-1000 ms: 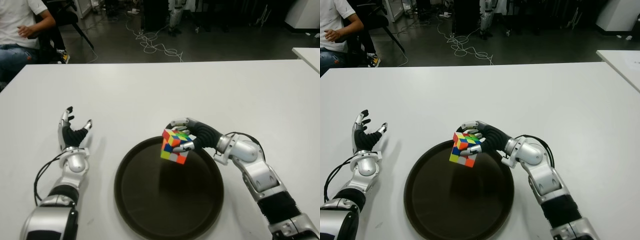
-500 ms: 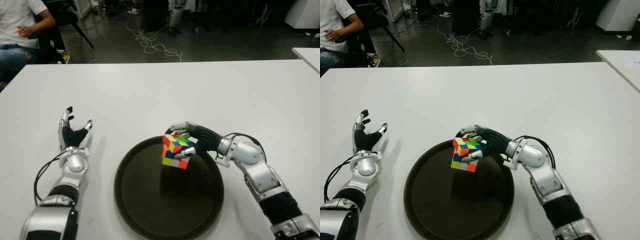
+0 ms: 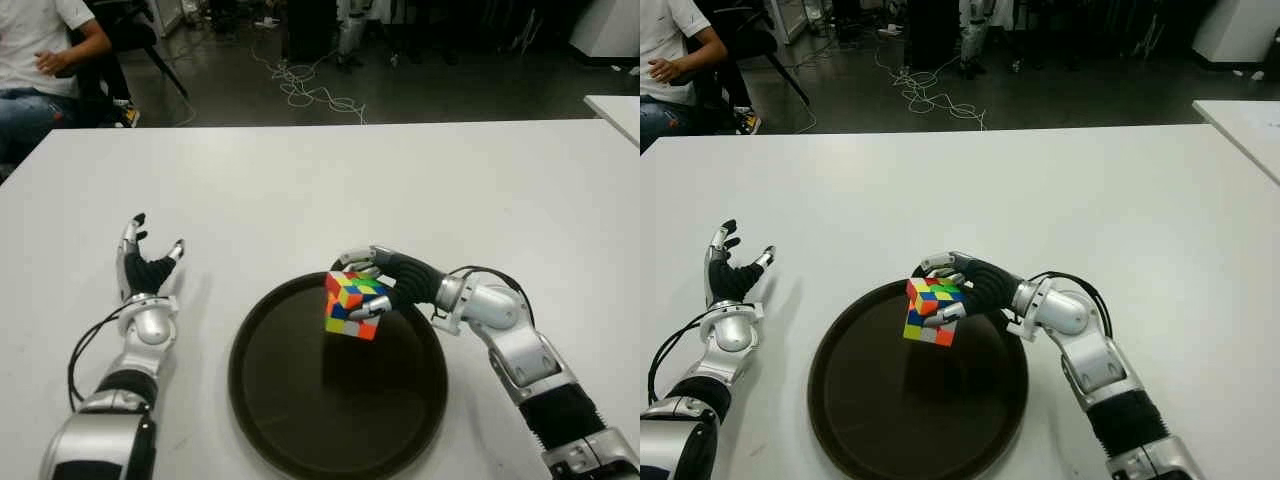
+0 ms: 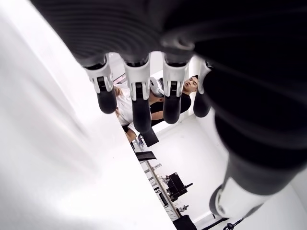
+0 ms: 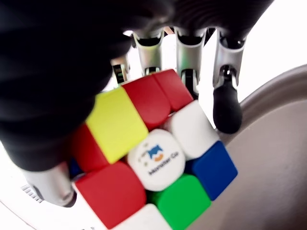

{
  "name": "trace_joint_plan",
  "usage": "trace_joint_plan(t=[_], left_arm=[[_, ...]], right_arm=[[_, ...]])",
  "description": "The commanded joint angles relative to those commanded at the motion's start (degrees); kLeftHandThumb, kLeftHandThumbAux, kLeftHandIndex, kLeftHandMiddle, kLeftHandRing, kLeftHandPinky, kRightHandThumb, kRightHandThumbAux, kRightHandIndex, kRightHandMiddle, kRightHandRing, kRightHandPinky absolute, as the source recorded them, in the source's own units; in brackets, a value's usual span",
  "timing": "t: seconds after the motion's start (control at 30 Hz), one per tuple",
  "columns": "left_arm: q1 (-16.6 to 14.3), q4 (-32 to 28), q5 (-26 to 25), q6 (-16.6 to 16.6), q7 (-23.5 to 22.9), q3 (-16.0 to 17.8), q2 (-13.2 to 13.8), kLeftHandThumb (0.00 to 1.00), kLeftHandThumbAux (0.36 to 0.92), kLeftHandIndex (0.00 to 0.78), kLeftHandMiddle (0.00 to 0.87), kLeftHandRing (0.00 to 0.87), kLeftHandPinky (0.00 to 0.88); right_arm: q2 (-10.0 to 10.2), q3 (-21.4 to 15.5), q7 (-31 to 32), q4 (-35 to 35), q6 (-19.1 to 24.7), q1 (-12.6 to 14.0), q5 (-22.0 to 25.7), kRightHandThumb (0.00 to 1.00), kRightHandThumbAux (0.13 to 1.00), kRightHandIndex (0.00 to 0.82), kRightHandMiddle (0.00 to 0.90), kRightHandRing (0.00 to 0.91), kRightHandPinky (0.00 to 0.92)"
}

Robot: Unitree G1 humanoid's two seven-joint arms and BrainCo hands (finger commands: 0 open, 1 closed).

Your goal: Pick up the Rubik's Cube and put it in the plate

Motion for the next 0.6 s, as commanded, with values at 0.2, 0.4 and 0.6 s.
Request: trace_joint_plan(t=[0.2,0.4,0.6], left_arm=[[0.0,0.0,0.0,-0.1,0.1,0.1,-0.1,0.000,0.750,0.126,0.146,0.140,0.094],[0.1,-0.1,0.4,-0.1,0.6,-0.3,0.0,0.000,0.754,0.131,0.145,0.145,0.112],[0.1,-0.3,0.7,-0.2,0.7,-0.5,0.1,0.000,0.757,0.137,0.145,0.149,0.125]], right_arm=[[0.1,0.0,-0.9,0.2,-0.4,0.1,-0.9,0.679,0.728,0.434,0.795,0.819,0.818],[1.8,-0.2,-3.3,2.9,-2.2,0.1,-1.1,0.677,0.729,0.431,0.769,0.798,0.792],[2.9,-0.4,-5.9,4.2,-4.2,0.2,-2.0,0.676,0.729,0.428,0.598,0.623,0.571]])
